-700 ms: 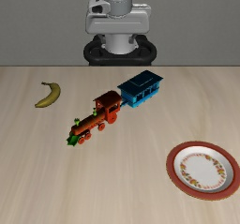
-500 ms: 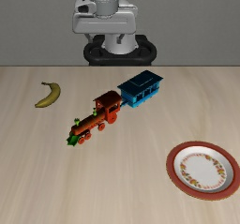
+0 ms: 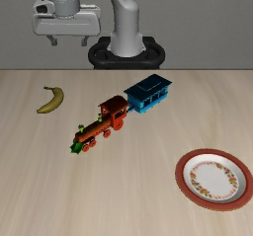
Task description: Pick up the banana and put it on the plate
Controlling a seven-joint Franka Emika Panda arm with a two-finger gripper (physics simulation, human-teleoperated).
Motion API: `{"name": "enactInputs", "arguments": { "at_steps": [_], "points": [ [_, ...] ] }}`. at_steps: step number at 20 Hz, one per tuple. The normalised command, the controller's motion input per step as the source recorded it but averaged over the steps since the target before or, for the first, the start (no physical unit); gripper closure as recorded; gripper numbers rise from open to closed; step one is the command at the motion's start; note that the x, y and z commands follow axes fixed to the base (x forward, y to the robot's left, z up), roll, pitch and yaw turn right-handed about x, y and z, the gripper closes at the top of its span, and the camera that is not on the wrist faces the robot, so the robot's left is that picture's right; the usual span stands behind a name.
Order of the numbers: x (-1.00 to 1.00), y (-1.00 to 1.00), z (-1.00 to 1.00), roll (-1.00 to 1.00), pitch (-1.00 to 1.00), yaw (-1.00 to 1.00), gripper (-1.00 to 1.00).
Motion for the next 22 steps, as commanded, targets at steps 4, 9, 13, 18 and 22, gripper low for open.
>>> {"name": "enactInputs", "arguments": {
  "at_steps": [4, 9, 13, 18, 22],
  "points": [
    [0.00, -1.00, 0.00, 0.00, 0.00, 0.00, -1.00],
    [-0.60, -0.20, -0.20, 0.00, 0.00, 0.00, -1.00],
    [0.00, 0.00, -1.00, 0.00, 0.00, 0.00, -1.00],
    [0.00, 0.00, -1.00, 0.00, 0.00, 0.00, -1.00],
    [0.00, 0.00, -1.00, 0.00, 0.00, 0.00, -1.00]
  ]
}}
